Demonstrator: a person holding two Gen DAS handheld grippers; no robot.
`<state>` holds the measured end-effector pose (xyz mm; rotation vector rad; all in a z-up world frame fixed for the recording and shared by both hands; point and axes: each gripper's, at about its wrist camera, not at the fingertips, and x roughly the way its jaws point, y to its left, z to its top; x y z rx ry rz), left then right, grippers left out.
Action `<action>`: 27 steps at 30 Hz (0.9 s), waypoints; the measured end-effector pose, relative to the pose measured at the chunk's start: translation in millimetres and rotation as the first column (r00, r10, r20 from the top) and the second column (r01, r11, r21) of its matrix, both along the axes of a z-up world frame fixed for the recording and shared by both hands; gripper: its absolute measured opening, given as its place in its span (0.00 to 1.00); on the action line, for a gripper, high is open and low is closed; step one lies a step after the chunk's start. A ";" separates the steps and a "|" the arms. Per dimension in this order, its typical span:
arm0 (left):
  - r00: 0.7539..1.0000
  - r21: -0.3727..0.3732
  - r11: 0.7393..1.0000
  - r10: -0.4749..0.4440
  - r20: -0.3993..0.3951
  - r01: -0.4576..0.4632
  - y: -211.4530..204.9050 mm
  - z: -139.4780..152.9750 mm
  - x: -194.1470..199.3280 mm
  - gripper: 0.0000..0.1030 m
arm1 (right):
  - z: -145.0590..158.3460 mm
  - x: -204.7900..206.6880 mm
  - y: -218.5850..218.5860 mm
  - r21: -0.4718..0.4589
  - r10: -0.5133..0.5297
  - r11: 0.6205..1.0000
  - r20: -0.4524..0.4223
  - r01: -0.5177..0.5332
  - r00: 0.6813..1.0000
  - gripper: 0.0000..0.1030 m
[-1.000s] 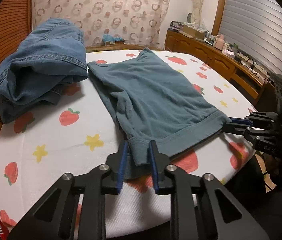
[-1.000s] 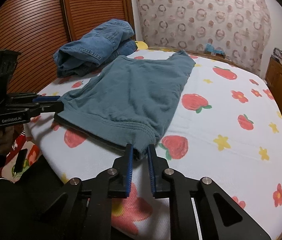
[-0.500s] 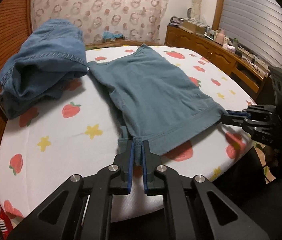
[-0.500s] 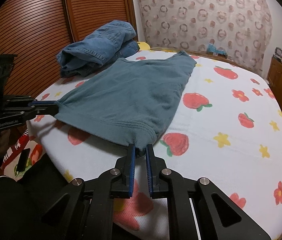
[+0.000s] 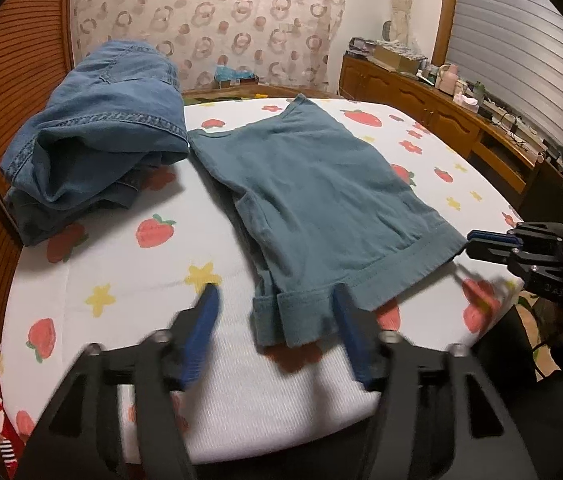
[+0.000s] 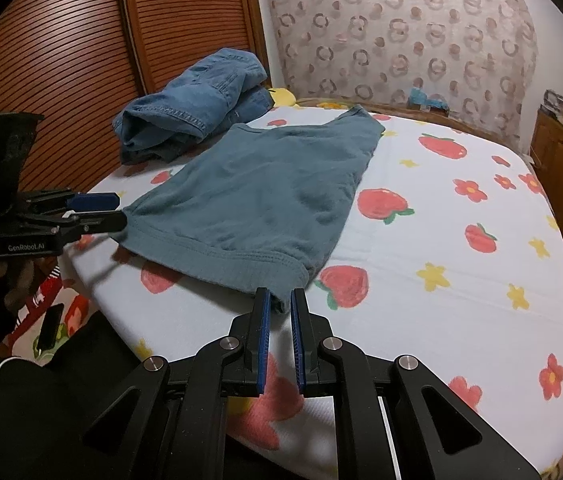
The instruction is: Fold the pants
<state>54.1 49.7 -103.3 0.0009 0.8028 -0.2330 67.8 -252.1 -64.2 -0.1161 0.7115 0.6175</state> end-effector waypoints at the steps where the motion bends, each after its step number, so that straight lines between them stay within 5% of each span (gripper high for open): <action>1: 1.000 0.001 1.000 0.001 0.002 -0.001 -0.5 -0.2 0.7 0.73 | 0.7 -0.1 -0.3 0.001 -0.003 1.000 0.001 0.003 1.000 0.10; 4: 1.000 -0.003 1.000 -0.009 0.000 0.009 -2.5 -1.7 4.1 0.76 | 2.8 -0.4 -1.6 0.013 -0.008 1.000 0.004 0.008 1.000 0.11; 10: 1.000 0.008 1.000 0.009 -0.001 -0.009 -4.0 -6.3 6.9 0.76 | 2.7 1.8 -0.4 0.018 -0.025 1.000 0.010 0.025 1.000 0.30; 15: 1.000 -0.016 1.000 0.001 -0.005 -0.001 -2.0 -10.1 4.7 0.76 | 2.3 9.4 2.5 0.026 -0.039 0.999 0.004 0.039 0.999 0.31; 22: 1.000 -0.063 0.998 -0.010 -0.027 0.008 0.5 -19.7 5.8 0.51 | -4.2 18.7 5.8 0.045 -0.052 0.998 -0.027 0.053 0.998 0.31; 27: 1.000 -0.077 0.997 -0.010 -0.024 0.008 -1.9 -22.2 4.3 0.45 | -11.0 22.5 9.0 0.039 -0.049 0.998 -0.051 0.051 0.998 0.31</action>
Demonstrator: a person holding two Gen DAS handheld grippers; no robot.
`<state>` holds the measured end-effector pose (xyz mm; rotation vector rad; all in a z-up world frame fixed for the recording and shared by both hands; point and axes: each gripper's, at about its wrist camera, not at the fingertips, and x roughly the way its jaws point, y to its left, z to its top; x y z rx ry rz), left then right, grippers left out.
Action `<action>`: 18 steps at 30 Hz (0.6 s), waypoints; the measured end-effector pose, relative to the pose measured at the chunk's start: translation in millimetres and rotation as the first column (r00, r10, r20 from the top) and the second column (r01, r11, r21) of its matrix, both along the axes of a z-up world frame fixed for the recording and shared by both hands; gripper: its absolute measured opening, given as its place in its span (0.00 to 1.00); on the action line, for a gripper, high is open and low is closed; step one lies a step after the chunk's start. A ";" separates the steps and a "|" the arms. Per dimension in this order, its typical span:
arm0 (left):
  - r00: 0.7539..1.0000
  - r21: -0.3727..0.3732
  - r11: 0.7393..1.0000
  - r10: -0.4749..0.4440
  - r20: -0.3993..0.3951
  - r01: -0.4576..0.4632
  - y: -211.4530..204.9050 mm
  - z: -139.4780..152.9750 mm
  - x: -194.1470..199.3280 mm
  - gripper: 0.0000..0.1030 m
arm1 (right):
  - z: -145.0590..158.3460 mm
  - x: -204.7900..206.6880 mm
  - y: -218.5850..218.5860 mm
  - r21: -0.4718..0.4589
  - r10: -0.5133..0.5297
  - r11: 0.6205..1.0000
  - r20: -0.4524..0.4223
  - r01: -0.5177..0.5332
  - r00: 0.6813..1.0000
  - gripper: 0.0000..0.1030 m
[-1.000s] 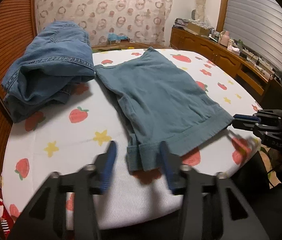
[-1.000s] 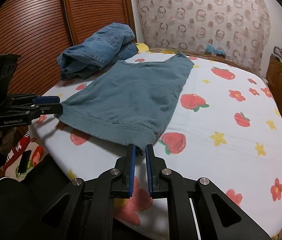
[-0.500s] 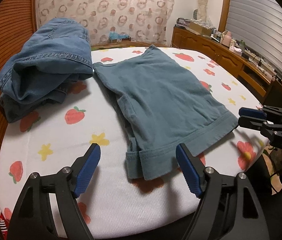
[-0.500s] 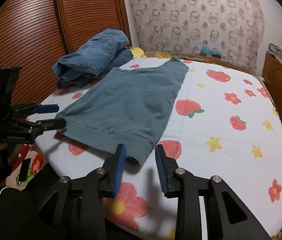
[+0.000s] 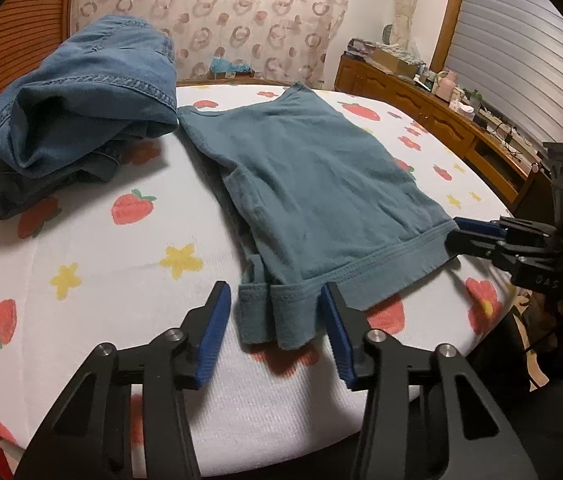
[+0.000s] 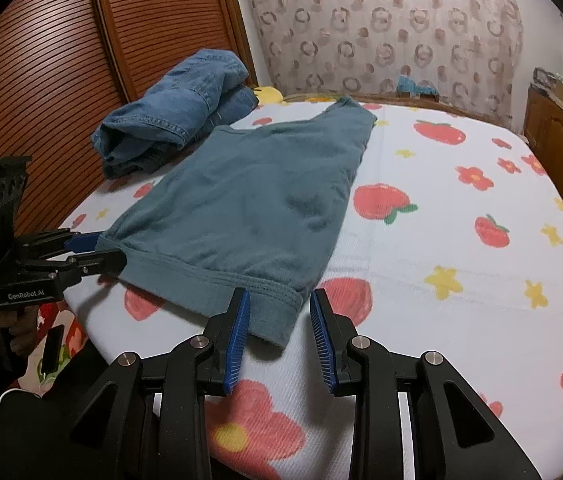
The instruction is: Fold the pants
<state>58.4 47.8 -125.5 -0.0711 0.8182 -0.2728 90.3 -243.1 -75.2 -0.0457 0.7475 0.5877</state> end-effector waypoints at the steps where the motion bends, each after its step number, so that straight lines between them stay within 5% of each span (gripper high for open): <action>1: 1.000 -0.001 1.000 0.001 -0.001 -0.001 0.0 0.0 0.2 0.44 | -1.0 0.9 0.5 0.000 0.002 1.000 -0.004 -0.002 1.000 0.31; 14: 1.000 -0.003 1.000 -0.025 0.008 0.025 -3.6 4.8 -6.0 0.16 | -5.5 1.3 2.7 0.005 0.026 1.000 -0.009 -0.026 1.000 0.31; 18: 1.000 -0.003 1.000 -0.028 0.008 0.028 -5.1 8.3 -6.9 0.14 | -3.5 0.0 5.7 -0.038 0.041 0.998 0.000 -0.041 0.999 0.21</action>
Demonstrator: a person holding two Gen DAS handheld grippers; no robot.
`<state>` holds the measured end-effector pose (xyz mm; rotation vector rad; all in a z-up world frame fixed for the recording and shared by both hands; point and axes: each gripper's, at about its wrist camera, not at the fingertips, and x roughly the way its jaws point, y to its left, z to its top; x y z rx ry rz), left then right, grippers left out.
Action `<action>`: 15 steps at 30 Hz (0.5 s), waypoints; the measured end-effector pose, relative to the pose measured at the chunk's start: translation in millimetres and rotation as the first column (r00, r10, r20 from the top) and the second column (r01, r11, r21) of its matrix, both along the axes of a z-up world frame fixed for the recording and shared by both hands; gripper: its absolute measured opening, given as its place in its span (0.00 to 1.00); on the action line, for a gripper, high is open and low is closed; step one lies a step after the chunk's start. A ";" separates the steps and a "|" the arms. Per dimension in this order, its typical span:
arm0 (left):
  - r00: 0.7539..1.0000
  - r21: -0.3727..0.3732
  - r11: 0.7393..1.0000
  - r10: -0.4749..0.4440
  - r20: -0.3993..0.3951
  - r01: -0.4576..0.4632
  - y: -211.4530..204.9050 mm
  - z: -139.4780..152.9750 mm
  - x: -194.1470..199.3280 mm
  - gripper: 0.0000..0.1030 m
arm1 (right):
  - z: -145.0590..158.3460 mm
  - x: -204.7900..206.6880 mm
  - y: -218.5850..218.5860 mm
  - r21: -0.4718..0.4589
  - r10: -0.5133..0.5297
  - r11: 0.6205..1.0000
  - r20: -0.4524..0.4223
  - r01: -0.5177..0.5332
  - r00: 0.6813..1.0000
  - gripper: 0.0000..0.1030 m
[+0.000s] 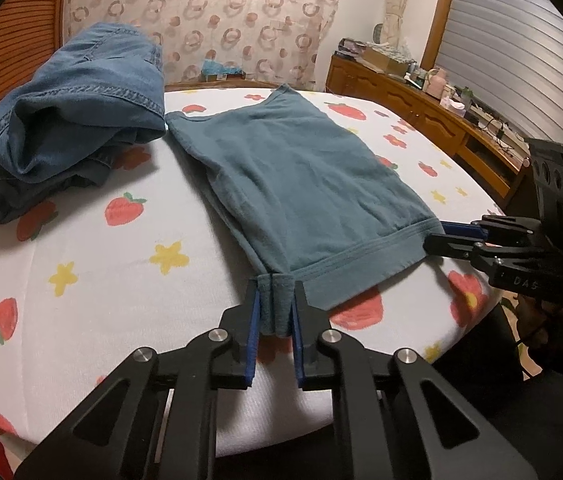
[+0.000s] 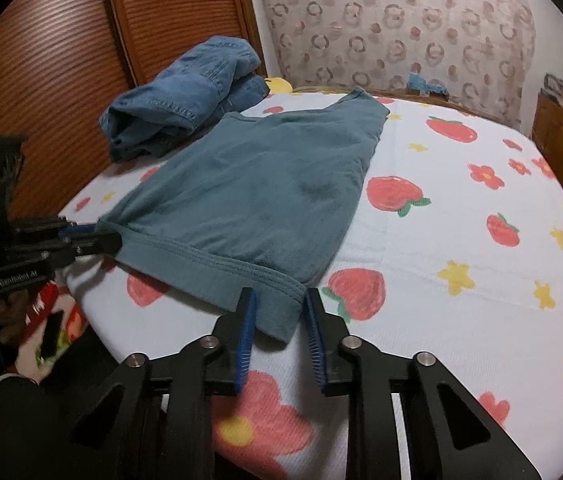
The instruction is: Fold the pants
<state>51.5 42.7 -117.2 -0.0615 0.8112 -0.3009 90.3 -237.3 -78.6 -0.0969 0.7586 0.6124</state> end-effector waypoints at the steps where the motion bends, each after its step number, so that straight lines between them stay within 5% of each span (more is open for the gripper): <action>1: 1.000 -0.003 1.000 0.001 0.002 -0.001 0.0 1.3 -0.9 0.14 | 1.6 -0.2 -0.8 0.001 0.006 1.000 -0.003 -0.006 1.000 0.18; 8: 1.000 -0.112 0.993 -0.025 0.018 0.027 0.7 24.1 -11.6 0.14 | 16.3 -9.2 -8.1 0.035 0.042 0.999 -0.005 -0.042 0.999 0.12; 15: 0.995 -0.080 0.996 -0.034 0.095 0.042 -7.6 57.0 -25.4 0.14 | 43.1 -25.9 -21.8 0.091 0.058 0.994 0.043 -0.062 0.997 0.10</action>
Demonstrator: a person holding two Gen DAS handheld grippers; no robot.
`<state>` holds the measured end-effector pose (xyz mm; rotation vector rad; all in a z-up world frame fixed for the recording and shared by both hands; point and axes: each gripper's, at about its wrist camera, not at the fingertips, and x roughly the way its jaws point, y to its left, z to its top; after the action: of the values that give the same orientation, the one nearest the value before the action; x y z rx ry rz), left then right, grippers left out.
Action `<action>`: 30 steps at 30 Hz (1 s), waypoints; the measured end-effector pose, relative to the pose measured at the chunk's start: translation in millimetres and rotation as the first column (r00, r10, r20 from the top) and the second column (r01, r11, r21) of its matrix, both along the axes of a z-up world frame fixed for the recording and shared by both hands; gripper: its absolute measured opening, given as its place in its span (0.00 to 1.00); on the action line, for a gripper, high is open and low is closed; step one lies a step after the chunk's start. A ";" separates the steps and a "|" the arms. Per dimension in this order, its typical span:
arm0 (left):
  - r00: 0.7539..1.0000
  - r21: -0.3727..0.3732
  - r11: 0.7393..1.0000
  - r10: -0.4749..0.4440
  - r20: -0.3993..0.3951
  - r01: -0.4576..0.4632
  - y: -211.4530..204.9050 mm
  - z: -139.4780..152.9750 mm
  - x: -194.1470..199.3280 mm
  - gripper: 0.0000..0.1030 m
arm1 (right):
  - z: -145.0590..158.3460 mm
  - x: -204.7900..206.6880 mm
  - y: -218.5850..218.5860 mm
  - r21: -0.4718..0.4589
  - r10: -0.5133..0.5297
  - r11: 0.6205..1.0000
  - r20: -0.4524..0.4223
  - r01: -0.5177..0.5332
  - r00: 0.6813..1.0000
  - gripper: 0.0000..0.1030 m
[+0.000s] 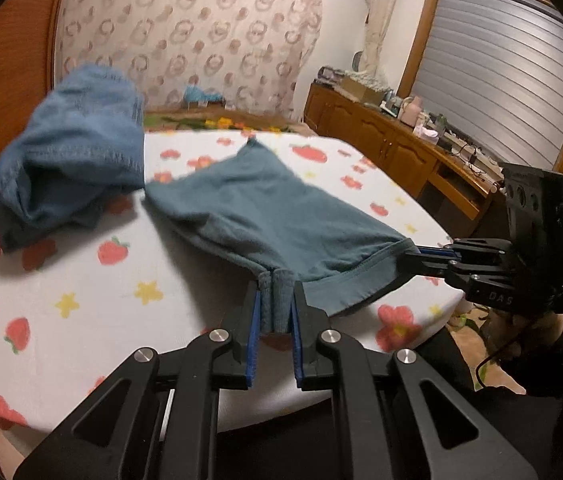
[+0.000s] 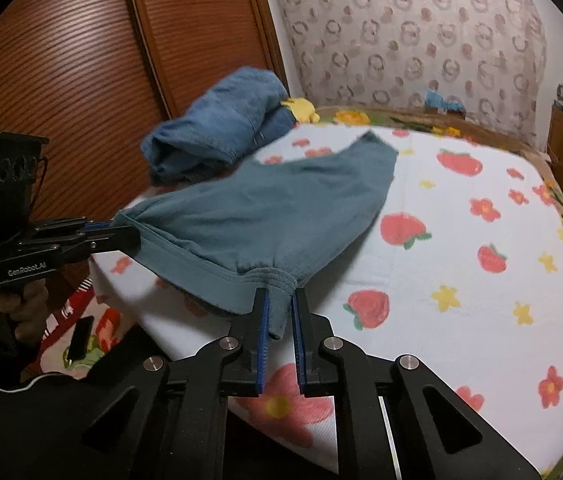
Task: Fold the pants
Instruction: 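Lift the waistband and fold it over the shorts with both grippers, then open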
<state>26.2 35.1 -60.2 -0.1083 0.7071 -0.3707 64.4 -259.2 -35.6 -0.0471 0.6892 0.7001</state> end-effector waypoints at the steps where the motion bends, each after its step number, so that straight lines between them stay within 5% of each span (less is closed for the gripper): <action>1: 1.000 0.005 1.000 0.001 0.011 -0.001 -1.0 3.9 -1.5 0.14 | 3.3 -2.8 -1.8 0.008 0.000 1.000 0.008 0.000 1.000 0.10; 16: 0.997 -0.001 1.000 0.020 0.072 -0.020 2.0 23.7 2.7 0.14 | 28.4 -23.2 -14.6 0.031 0.013 0.999 0.101 -0.016 0.995 0.10; 30: 0.993 0.010 0.996 0.084 0.078 -0.085 13.8 9.2 63.4 0.14 | 28.4 32.2 18.6 -0.007 -0.013 1.000 0.149 0.014 0.989 0.10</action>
<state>89.6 48.9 -51.0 -0.1102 0.6267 -0.2874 96.6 -240.6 -7.1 -0.1007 0.5483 0.6734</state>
